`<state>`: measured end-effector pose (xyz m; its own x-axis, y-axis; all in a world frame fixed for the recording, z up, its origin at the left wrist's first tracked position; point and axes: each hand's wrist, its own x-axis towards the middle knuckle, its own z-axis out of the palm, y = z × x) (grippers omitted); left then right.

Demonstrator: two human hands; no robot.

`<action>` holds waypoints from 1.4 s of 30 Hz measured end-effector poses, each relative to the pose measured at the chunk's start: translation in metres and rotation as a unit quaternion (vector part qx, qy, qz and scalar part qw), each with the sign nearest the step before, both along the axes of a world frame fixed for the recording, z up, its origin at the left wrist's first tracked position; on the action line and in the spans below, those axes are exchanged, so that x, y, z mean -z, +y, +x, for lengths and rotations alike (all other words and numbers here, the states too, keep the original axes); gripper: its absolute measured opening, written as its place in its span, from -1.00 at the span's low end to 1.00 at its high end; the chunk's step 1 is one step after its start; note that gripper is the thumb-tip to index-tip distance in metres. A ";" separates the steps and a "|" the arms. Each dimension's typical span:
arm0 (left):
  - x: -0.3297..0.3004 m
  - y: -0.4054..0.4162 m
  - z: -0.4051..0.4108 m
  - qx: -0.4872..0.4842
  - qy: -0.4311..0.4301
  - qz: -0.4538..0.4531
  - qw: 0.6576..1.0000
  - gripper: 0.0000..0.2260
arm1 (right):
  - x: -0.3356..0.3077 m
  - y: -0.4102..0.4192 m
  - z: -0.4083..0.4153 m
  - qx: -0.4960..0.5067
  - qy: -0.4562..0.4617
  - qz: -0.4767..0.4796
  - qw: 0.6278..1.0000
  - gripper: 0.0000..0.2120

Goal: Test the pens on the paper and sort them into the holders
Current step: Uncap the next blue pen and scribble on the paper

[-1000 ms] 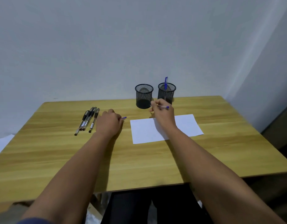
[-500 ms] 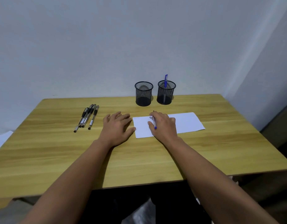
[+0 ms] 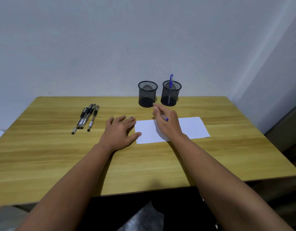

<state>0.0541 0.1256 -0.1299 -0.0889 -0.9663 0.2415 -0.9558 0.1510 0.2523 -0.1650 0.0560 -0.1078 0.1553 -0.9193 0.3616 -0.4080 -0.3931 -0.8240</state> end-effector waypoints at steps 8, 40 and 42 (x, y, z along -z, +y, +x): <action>0.002 -0.002 0.001 0.006 0.021 -0.016 1.000 -0.34 | 0.001 -0.027 0.038 -0.039 -0.204 0.170 0.963 -0.67; -0.001 -0.001 0.002 0.005 0.036 -0.011 0.999 -0.38 | 0.029 -0.033 0.035 -0.020 -0.051 0.108 0.993 -0.65; -0.001 -0.002 0.002 0.005 0.035 -0.009 0.999 -0.37 | 0.029 -0.032 0.036 -0.016 -0.039 0.103 0.994 -0.65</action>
